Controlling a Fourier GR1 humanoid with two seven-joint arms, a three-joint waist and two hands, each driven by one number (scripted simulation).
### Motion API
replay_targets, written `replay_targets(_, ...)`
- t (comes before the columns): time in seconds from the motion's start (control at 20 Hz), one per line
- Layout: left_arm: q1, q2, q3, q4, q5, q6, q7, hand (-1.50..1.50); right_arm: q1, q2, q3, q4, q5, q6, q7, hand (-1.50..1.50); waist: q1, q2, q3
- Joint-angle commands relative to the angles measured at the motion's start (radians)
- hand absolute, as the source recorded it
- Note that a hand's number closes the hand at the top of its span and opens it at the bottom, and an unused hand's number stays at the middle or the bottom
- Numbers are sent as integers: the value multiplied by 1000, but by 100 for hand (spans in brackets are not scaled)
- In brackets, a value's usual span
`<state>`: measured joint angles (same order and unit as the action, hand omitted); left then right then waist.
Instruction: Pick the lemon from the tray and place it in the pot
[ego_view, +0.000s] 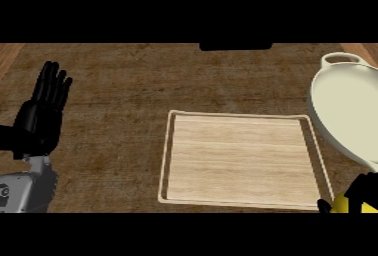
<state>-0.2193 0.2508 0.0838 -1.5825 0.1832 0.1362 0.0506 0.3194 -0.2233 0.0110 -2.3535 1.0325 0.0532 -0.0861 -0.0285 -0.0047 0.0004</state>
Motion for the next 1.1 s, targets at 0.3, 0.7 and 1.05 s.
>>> replay_targets(0.3, -41, -33, -25, 48, -44, 18, -38, 0, -253, -229, -574, 264, -489, 194, -59, 150, 19, 6, 0)
replay_targets(0.7, -54, -50, -36, 46, -39, 7, -6, 0, -465, -418, -648, 839, -533, 167, -297, 150, 40, 9, 1)
replay_targets(1.05, -32, -34, -14, -9, -28, -9, 28, 0, -606, -490, -587, 1267, -435, 16, -557, 150, 45, 7, 1)
